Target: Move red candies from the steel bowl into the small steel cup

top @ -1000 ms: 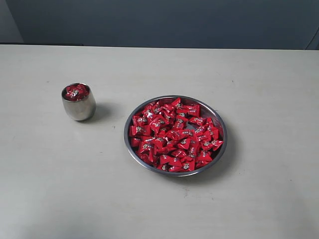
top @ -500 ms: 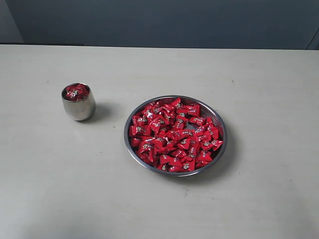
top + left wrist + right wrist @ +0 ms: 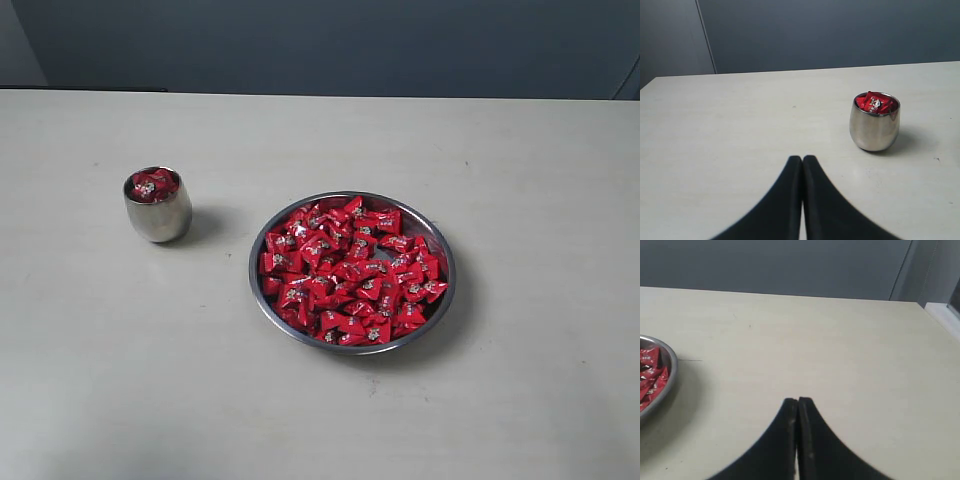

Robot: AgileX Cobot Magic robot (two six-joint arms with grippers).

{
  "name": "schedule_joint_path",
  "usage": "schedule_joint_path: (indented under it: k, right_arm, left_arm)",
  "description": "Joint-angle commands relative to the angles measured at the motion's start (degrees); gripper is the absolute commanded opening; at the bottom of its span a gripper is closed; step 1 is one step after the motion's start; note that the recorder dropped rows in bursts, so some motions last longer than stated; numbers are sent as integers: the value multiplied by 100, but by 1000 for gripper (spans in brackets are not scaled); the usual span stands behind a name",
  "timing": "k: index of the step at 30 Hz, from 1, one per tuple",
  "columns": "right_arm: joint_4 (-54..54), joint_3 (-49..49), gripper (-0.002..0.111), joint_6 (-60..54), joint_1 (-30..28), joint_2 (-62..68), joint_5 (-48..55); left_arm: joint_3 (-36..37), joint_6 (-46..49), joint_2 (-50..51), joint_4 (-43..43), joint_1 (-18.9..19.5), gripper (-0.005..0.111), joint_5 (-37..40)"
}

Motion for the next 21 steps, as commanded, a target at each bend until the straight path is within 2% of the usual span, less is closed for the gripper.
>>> schedule_joint_path:
  k: [1, 21]
  right_arm:
    - [-5, 14, -1, -4, -32, -26, -30]
    - [39, 14, -1, -4, -32, -26, -30]
  left_arm:
    - [22, -9, -26, -36, 3, 0, -11]
    - [22, -9, -26, -36, 3, 0, -11]
